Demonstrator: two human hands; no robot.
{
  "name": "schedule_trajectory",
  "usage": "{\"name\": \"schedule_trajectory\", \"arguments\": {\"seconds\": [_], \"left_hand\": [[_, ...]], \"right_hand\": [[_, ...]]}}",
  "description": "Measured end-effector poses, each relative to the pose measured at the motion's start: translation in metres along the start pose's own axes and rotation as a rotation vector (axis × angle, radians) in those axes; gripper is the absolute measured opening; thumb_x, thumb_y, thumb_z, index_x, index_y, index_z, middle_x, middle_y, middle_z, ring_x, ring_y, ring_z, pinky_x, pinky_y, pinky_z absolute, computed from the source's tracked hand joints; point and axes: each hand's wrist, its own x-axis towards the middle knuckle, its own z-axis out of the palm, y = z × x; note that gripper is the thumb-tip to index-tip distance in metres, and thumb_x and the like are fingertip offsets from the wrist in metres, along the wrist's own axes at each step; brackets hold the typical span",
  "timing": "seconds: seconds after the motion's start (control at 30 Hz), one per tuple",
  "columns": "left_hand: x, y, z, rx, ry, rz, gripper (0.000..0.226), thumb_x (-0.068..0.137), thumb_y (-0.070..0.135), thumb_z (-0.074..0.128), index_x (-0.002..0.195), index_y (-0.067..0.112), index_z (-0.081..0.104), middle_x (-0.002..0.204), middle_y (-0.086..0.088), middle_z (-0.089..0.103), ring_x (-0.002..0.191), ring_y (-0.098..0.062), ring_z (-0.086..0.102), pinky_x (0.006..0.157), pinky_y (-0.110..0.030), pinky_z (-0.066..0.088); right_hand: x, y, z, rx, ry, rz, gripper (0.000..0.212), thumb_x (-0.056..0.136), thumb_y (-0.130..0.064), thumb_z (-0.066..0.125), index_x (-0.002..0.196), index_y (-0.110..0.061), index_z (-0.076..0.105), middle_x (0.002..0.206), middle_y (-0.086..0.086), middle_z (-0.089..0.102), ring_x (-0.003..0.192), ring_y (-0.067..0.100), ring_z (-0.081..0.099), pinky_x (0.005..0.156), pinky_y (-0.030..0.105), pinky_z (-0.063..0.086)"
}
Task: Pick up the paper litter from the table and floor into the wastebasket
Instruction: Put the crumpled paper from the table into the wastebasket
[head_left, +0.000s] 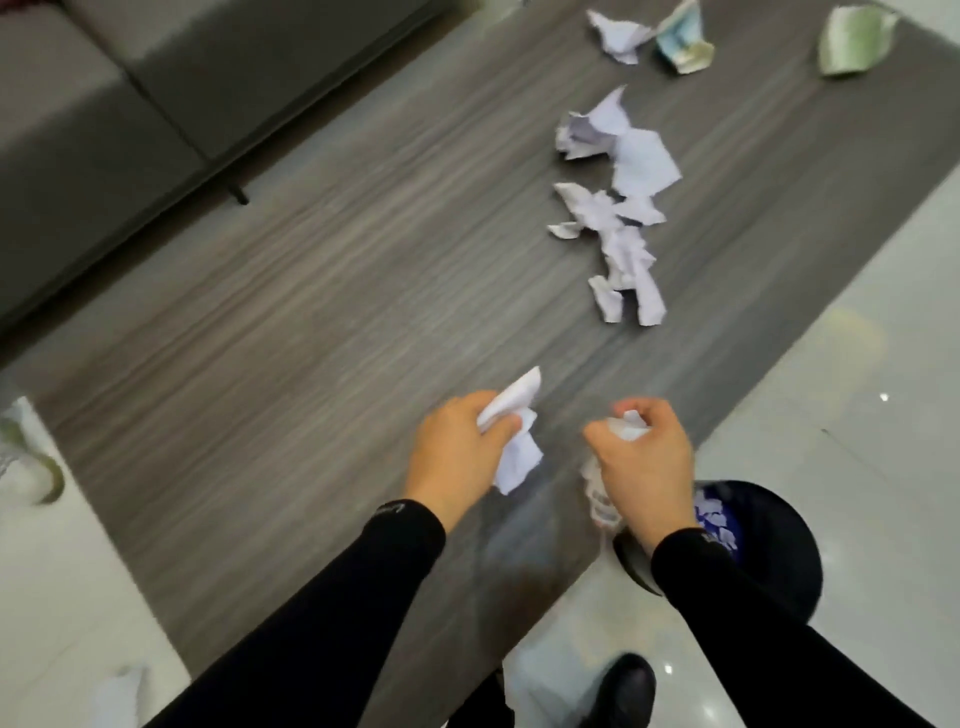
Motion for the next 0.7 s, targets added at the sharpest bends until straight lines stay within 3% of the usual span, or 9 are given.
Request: {"name": "schedule_trajectory", "arguments": {"seconds": [0.1, 0.2, 0.27, 0.37, 0.47, 0.53, 0.7], "left_hand": [[-0.008, 0.045, 0.052, -0.011, -0.115, 0.069, 0.013, 0.08, 0.033, 0.059, 0.084, 0.024, 0.067, 0.081, 0.003, 0.07, 0.08, -0.02, 0.065, 0.071, -0.036, 0.051], [-0.021, 0.074, 0.109, 0.033, -0.264, 0.122, 0.015, 0.082, 0.031, 0.054, 0.085, 0.022, 0.066, 0.083, 0.001, 0.069, 0.08, -0.022, 0.063, 0.071, -0.038, 0.052], [-0.029, 0.084, 0.14, 0.068, -0.355, 0.138, 0.017, 0.084, 0.027, 0.05, 0.091, 0.021, 0.065, 0.089, -0.003, 0.069, 0.084, -0.025, 0.063, 0.075, -0.042, 0.054], [-0.038, 0.091, 0.185, 0.147, -0.412, 0.115, 0.018, 0.085, 0.027, 0.05, 0.096, 0.02, 0.062, 0.092, -0.002, 0.068, 0.087, -0.026, 0.062, 0.071, -0.033, 0.049], [-0.043, 0.091, 0.217, 0.227, -0.402, 0.074, 0.017, 0.085, 0.028, 0.051, 0.094, 0.016, 0.06, 0.092, -0.005, 0.067, 0.088, -0.027, 0.06, 0.065, -0.027, 0.038], [-0.047, 0.091, 0.235, 0.249, -0.406, 0.042, 0.025, 0.085, 0.028, 0.052, 0.103, 0.015, 0.063, 0.098, -0.006, 0.069, 0.089, -0.027, 0.061, 0.068, -0.027, 0.041], [-0.052, 0.088, 0.268, 0.312, -0.415, 0.019, 0.028, 0.085, 0.031, 0.053, 0.106, 0.015, 0.063, 0.1, -0.008, 0.069, 0.087, -0.026, 0.06, 0.07, -0.027, 0.043]], "right_hand": [[0.013, 0.033, -0.063, 0.082, 0.183, 0.135, 0.02, 0.072, -0.019, 0.065, 0.09, -0.021, 0.055, 0.072, -0.003, 0.058, 0.056, 0.008, 0.053, 0.05, 0.013, 0.043], [0.019, 0.075, -0.123, 0.097, 0.3, 0.248, 0.018, 0.074, -0.021, 0.064, 0.09, -0.021, 0.055, 0.074, -0.003, 0.058, 0.06, 0.005, 0.053, 0.048, 0.016, 0.04], [0.021, 0.097, -0.15, 0.091, 0.313, 0.295, 0.019, 0.076, -0.022, 0.064, 0.093, -0.02, 0.055, 0.078, -0.003, 0.057, 0.065, 0.005, 0.052, 0.047, 0.016, 0.041], [0.023, 0.129, -0.181, 0.104, 0.314, 0.333, 0.022, 0.076, -0.018, 0.064, 0.097, -0.014, 0.057, 0.076, -0.007, 0.055, 0.067, 0.009, 0.052, 0.063, 0.025, 0.043], [0.024, 0.152, -0.197, 0.147, 0.325, 0.363, 0.021, 0.075, -0.015, 0.065, 0.095, -0.013, 0.057, 0.073, -0.008, 0.054, 0.064, 0.009, 0.052, 0.056, 0.023, 0.043], [0.025, 0.166, -0.205, 0.188, 0.325, 0.378, 0.02, 0.076, -0.015, 0.065, 0.094, -0.013, 0.057, 0.074, -0.007, 0.055, 0.064, 0.009, 0.053, 0.057, 0.023, 0.043], [0.032, 0.187, -0.218, 0.284, 0.283, 0.41, 0.02, 0.078, -0.02, 0.068, 0.092, -0.015, 0.054, 0.076, -0.003, 0.057, 0.065, 0.011, 0.055, 0.056, 0.022, 0.045]]}}
